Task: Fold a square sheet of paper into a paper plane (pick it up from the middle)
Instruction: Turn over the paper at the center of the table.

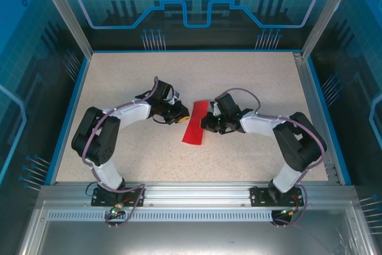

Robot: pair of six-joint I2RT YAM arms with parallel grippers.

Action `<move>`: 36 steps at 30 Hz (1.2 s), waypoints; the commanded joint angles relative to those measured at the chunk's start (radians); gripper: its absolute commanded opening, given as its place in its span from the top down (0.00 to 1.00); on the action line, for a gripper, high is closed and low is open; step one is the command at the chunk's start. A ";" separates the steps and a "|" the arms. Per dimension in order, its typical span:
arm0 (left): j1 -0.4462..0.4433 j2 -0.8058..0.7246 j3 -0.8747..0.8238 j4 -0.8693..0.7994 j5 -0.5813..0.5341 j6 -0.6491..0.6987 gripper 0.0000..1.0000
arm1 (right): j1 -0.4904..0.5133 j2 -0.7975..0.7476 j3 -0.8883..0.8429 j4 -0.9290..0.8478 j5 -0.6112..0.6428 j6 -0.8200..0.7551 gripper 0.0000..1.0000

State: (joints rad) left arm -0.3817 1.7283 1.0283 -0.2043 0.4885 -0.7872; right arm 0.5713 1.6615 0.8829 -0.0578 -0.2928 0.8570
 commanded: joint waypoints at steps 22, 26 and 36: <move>0.076 -0.391 -0.162 -0.125 -0.413 -0.086 0.71 | 0.207 0.220 0.806 -1.452 0.988 -0.068 0.89; 0.083 -0.458 -0.182 -0.171 -0.483 -0.096 0.69 | 0.240 0.361 0.849 -1.350 0.840 -0.115 0.88; 0.105 -0.568 -0.249 -0.213 -0.532 -0.107 0.57 | 0.232 0.420 0.771 -0.874 0.306 -0.168 0.66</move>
State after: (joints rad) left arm -0.2882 1.1732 0.7933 -0.3782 -0.0151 -0.8894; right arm 0.8062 2.1193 1.6848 -1.0660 0.1802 0.7002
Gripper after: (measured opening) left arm 0.426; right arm 0.317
